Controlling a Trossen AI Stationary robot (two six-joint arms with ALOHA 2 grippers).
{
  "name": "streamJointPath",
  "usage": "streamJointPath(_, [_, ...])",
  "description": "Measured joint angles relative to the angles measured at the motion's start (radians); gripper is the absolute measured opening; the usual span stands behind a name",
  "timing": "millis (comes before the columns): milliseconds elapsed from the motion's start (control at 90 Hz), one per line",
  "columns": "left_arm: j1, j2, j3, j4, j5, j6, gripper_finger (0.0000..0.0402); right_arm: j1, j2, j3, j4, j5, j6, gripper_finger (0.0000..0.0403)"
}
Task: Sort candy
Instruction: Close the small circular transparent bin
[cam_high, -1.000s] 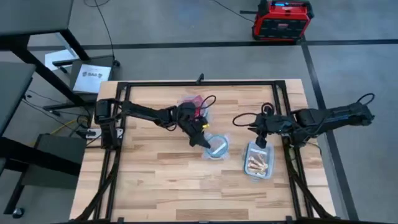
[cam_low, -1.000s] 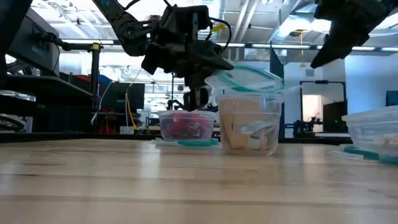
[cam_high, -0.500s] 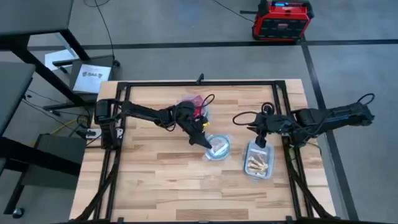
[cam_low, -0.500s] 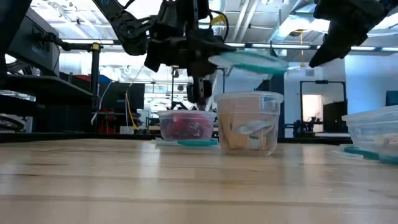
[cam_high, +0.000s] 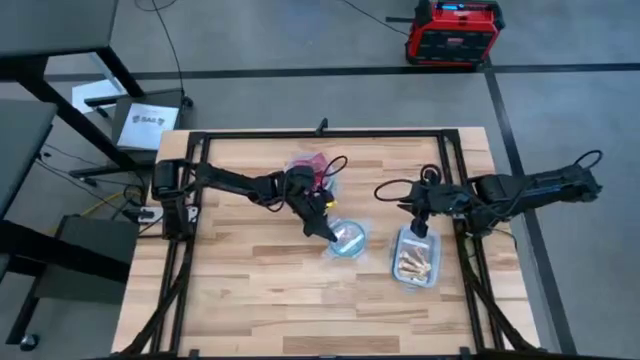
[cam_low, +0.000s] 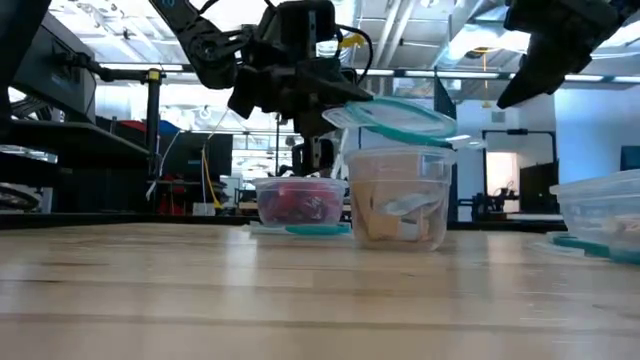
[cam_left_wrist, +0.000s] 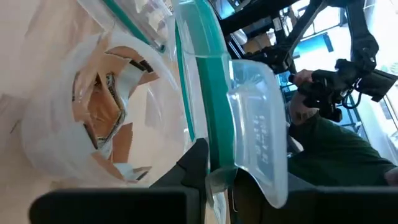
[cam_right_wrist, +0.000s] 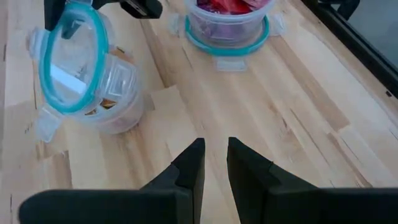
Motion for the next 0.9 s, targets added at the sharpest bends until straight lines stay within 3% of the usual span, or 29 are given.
streamJointPath(189, [0.000, 0.000, 0.000, 0.001, 0.000, -0.011, 0.0049, 0.000, 0.000, 0.000, 0.000, 0.000, 0.000, 0.0054])
streamJointPath(367, [-0.001, 0.000, 0.000, 0.038, -0.002, -0.050, 0.0028, 0.000, 0.000, 0.000, 0.000, 0.000, 0.000, 0.0054])
streamJointPath(567, [-0.011, 0.000, 0.000, 0.070, 0.010, -0.088, 0.0035, 0.000, 0.000, 0.000, -0.001, 0.000, -0.001, 0.0054])
streamJointPath(900, [-0.024, 0.000, 0.000, 0.036, 0.004, -0.049, 0.0039, 0.000, 0.000, 0.000, -0.002, 0.000, -0.001, 0.0054])
